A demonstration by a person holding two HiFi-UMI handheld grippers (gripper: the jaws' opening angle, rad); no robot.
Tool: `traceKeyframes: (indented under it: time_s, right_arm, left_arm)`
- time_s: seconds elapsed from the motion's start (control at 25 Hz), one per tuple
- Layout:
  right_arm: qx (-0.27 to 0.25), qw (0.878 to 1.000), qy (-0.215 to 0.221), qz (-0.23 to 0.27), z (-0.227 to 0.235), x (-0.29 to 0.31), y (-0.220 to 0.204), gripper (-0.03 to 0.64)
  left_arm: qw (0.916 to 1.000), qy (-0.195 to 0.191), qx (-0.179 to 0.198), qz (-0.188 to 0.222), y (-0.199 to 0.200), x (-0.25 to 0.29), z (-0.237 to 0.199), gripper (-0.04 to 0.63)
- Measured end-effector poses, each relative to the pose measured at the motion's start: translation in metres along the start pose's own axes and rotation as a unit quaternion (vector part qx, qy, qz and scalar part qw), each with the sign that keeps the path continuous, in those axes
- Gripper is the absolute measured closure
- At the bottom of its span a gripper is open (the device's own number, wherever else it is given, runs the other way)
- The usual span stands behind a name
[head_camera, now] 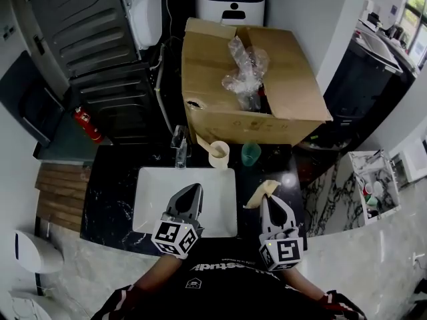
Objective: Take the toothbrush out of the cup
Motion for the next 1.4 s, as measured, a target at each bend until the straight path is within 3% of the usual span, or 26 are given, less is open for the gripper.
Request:
traceKeyframes:
  time_s: [0.28,0.52,0.6,0.76,1.12,1.4]
  right_arm:
    - [0.002,1.000,0.023,0.002,-0.013,0.003,-0.006,0.580]
    - [0.005,1.000,0.025,0.005,-0.011,0.003,-0.006,0.580]
    - [0.005,1.000,0.023,0.008,-0.011,0.002,-0.004,0.580]
    - [0.007,1.000,0.025,0.007,-0.012,0.002,-0.004,0.580]
    - [0.017,1.000,0.025,0.007,-0.010,0.002,-0.007,0.580]
    - [0.027,0.999,0.029,0.013,-0.006,0.001,-0.005,0.580]
  left_arm:
    - [0.9998,0.003,-0.020,-0.004,-0.007,0.001,-0.005,0.581]
    - [0.9999,0.003,-0.012,0.012,-0.004,0.001,-0.003,0.576]
    - [0.9998,0.000,-0.007,0.016,-0.002,0.002,-0.001,0.497]
    - [0.9998,0.003,-0.006,0.017,-0.003,0.004,-0.002,0.423]
    - [0.9998,0.019,-0.008,-0.001,-0.010,0.023,-0.014,0.414]
    - [0.9983,0.047,-0.021,-0.028,-0.026,0.074,-0.038,0.414]
Point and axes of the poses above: the fingertips, and each gripper's own axes: x forward along the fingers, z to its right, y out of its top, the point moved 3 cm from there along -x, backward along the fingers, and after that the axes turned 4 degrees about -z, right-handed, at the moved point
